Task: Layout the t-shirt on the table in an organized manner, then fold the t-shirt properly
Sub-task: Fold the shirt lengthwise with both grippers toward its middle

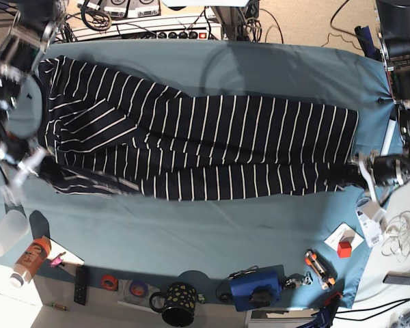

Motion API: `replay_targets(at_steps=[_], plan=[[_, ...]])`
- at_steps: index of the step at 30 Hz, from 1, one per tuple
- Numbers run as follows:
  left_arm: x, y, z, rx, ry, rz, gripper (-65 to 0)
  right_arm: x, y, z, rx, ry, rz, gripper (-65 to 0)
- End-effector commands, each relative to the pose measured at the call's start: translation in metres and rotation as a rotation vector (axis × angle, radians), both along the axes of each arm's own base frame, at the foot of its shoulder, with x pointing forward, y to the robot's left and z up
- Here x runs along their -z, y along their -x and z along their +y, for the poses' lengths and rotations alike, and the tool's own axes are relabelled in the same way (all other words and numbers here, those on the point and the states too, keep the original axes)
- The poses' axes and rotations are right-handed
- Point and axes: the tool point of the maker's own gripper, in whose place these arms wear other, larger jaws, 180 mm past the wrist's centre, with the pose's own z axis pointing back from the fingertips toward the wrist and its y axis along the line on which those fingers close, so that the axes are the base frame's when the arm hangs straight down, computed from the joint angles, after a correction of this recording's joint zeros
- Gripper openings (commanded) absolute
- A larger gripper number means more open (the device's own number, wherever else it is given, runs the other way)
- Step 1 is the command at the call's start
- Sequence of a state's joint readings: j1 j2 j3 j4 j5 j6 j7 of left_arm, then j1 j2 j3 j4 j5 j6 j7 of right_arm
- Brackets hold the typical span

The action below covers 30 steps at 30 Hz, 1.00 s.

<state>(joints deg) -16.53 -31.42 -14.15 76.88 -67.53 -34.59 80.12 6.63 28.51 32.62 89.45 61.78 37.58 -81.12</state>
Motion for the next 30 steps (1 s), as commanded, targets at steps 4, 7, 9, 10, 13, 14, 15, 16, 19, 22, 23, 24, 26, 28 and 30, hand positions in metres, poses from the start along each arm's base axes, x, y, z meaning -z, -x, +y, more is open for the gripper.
replay_targets(at_steps=[4, 7, 9, 10, 13, 14, 15, 16, 19, 22, 23, 24, 26, 28, 30], plan=[[-0.010, -0.003, 0.004, -0.009, -0.011, -0.049, -65.0, -0.019, 0.019, -0.024, 0.061, 0.034, -0.066, -65.0], [-0.006, 0.001, 0.004, -0.010, -0.010, -0.036, -65.0, -0.012, 0.034, -0.030, 0.081, 0.039, -0.042, -65.0], [-0.007, -0.001, 0.006, -0.020, -0.015, -0.043, -65.0, -0.012, 0.038, -0.031, 0.085, 0.024, -0.045, -65.0], [-0.009, -0.004, 0.008, -0.034, -0.011, -0.054, -65.0, -0.014, 0.039, -0.033, 0.092, 0.024, -0.049, -65.0], [-0.018, -0.009, 0.019, -0.080, 0.002, -0.087, -65.0, -0.020, 0.040, -0.042, 0.118, 0.032, -0.070, -65.0], [-0.022, -0.011, 0.024, -0.100, 0.009, -0.101, -65.0, -0.022, 0.040, -0.044, 0.122, 0.037, -0.075, -65.0], [-0.026, -0.014, 0.029, -0.122, 0.018, -0.119, -65.0, -0.023, 0.041, -0.047, 0.125, 0.046, -0.076, -65.0], [-0.031, -0.016, 0.033, -0.143, 0.027, -0.138, -65.0, -0.024, 0.041, -0.048, 0.125, 0.054, -0.075, -65.0], [-0.037, -0.018, 0.043, -0.177, 0.035, -0.158, -65.0, -0.025, 0.041, -0.049, 0.125, 0.059, -0.075, -65.0], [-0.031, -0.012, 0.042, -0.157, 0.020, -0.122, -65.0, -0.024, 0.041, -0.049, 0.125, 0.059, -0.072, -65.0], [-0.028, -0.009, 0.041, -0.153, 0.019, -0.111, -65.0, -0.024, 0.042, -0.049, 0.125, 0.059, -0.069, -65.0], [-0.025, -0.007, 0.041, -0.154, 0.020, -0.104, -65.0, -0.022, 0.043, -0.049, 0.125, 0.058, -0.065, -65.0], [-0.020, -0.002, 0.041, -0.154, 0.021, -0.089, -65.0, -0.020, 0.045, -0.049, 0.124, 0.059, -0.058, -65.0], [-0.013, 0.003, 0.041, -0.154, 0.019, -0.069, -65.0, -0.015, 0.049, -0.049, 0.124, 0.061, -0.039, -65.0], [-0.007, 0.010, 0.041, -0.154, 0.018, -0.049, -65.0, -0.008, 0.055, -0.049, 0.123, 0.062, -0.014, -65.0]])
